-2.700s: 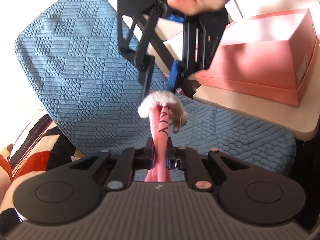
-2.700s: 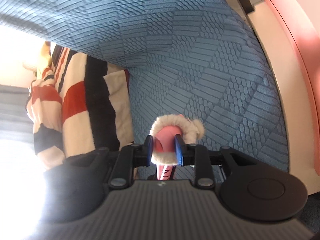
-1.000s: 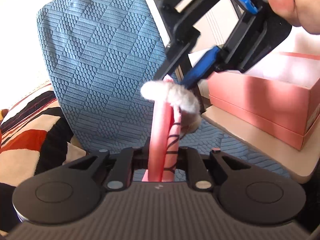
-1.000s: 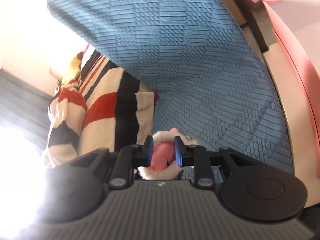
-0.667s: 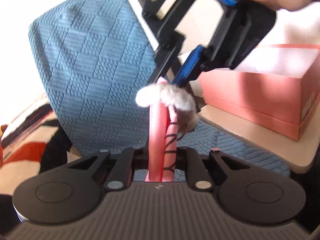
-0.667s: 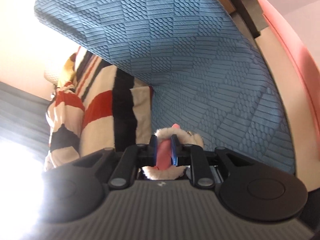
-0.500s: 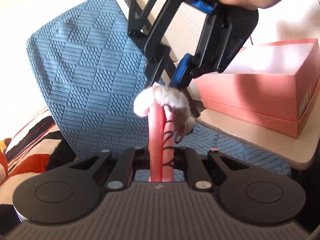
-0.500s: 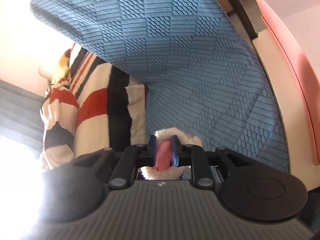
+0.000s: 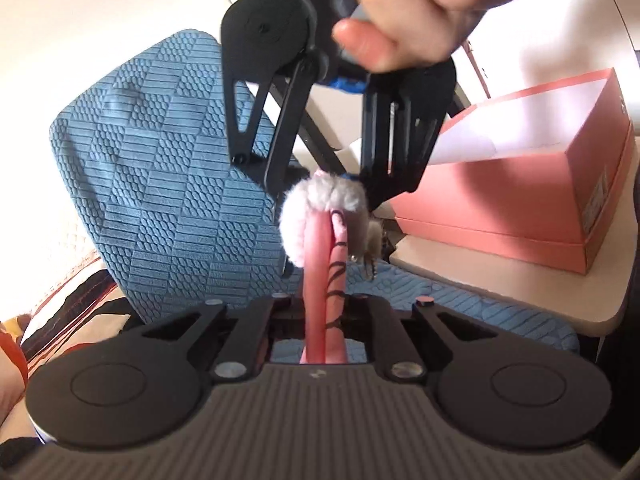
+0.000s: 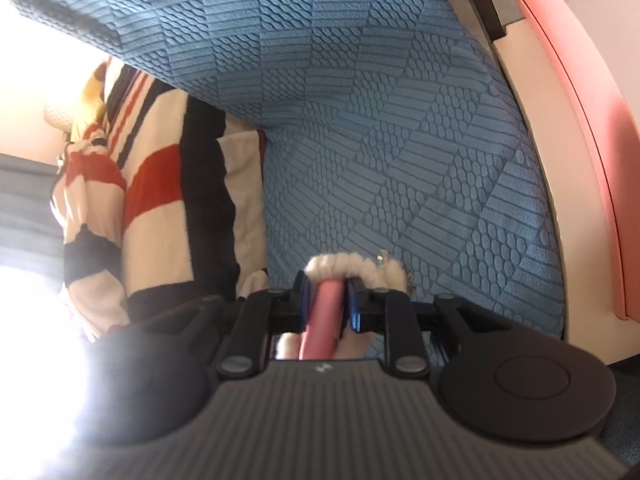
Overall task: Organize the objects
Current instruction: 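Wrap the fluffy loop around the pink band with the right gripper while the left gripper holds it, then slide the fluffy loop along the pink band with the right gripper while the left gripper holds it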
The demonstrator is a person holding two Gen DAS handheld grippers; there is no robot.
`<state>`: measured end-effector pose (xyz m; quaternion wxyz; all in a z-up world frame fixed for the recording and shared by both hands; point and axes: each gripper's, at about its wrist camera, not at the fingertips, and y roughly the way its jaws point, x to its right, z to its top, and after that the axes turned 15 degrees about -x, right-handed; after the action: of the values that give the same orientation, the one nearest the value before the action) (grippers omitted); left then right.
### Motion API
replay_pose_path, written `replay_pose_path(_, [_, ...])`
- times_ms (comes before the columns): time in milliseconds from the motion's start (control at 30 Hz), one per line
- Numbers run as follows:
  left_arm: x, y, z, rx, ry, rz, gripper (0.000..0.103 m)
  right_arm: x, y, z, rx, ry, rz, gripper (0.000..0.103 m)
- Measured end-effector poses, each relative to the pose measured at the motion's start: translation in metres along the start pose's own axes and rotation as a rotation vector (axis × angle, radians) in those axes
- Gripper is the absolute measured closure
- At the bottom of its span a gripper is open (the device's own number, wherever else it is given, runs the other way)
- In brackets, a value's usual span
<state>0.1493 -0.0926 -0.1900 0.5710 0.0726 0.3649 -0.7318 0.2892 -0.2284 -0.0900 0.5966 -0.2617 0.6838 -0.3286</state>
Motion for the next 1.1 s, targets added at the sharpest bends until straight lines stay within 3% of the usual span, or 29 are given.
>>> replay_pose_path(300, [0.004, -0.022, -0.001, 0.117, -0.001, 0.014, 0.095, 0.002, -0.003, 0.014, -0.062, -0.018, 0.057, 0.082])
replay_pose_path(500, [0.009, -0.031, -0.003, 0.193, 0.028, 0.03, 0.095, -0.008, 0.001, 0.018, -0.154, -0.109, 0.017, 0.085])
replay_pose_path(600, [0.009, -0.035, -0.004, 0.235, 0.018, 0.059, 0.095, -0.016, -0.001, 0.02, -0.204, -0.193, -0.001, 0.08])
replay_pose_path(800, [-0.001, -0.043, -0.003, 0.301, -0.049, 0.108, 0.094, -0.007, -0.016, 0.023, -0.234, -0.198, 0.205, 0.072])
replay_pose_path(933, [-0.013, -0.048, -0.004, 0.326, -0.12, 0.118, 0.094, 0.009, -0.019, 0.011, -0.22, -0.175, 0.417, 0.053])
replay_pose_path(1067, [-0.025, -0.054, -0.007, 0.339, -0.202, 0.081, 0.094, 0.022, -0.029, -0.004, -0.141, -0.146, 0.604, 0.03])
replay_pose_path(1100, [-0.026, -0.055, -0.007, 0.344, -0.206, 0.074, 0.094, 0.024, -0.03, -0.008, -0.124, -0.137, 0.638, 0.029])
